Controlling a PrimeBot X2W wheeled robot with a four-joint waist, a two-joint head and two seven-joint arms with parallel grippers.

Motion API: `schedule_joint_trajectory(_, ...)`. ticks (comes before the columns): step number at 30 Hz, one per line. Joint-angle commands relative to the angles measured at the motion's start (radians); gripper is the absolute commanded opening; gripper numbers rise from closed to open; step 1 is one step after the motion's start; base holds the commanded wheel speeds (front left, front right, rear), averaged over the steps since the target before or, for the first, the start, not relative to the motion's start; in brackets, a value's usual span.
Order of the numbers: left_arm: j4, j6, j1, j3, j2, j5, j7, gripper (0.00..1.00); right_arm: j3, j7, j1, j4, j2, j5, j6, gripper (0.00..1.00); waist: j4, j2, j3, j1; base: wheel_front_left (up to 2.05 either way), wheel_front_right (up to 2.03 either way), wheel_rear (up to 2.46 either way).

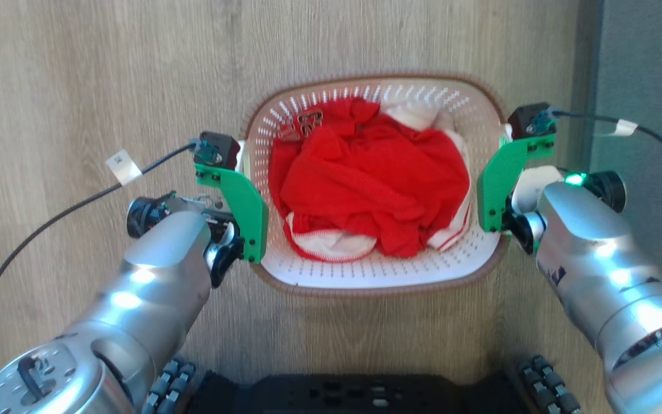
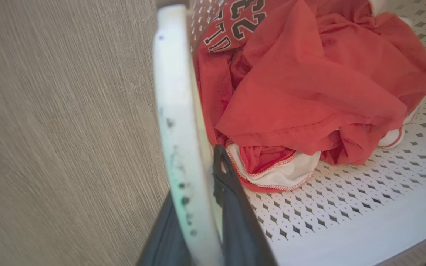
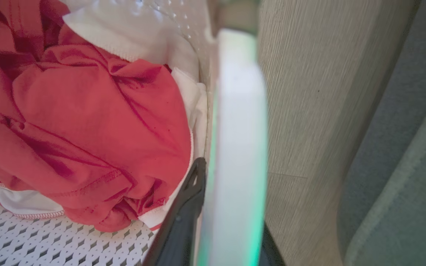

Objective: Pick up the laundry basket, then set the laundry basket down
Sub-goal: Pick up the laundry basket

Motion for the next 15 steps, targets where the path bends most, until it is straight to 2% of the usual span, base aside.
schedule_joint_trajectory(1, -0.014, -0.022, 0.015, -0.007, 0.018, 0.009, 0.015, 0.00, 0.033, 0.020, 0.064, -0.005, 0.018, 0.000, 0.007, 0.00, -0.004, 0.0000, -0.039, 0.0000, 0.00, 0.00, 0.00)
schedule_joint_trajectory(8, -0.013, -0.033, 0.022, -0.016, 0.018, 0.011, 0.039, 0.00, 0.066, 0.059, 0.087, -0.045, 0.020, 0.046, 0.007, 0.00, -0.009, 0.0000, -0.118, 0.0000, 0.00, 0.00, 0.00)
schedule_joint_trajectory(15, 0.004, -0.037, 0.086, -0.020, 0.018, -0.009, 0.062, 0.00, 0.103, 0.076, 0.154, -0.085, 0.021, 0.120, 0.007, 0.00, -0.010, 0.0000, -0.262, 0.0000, 0.00, 0.00, 0.00)
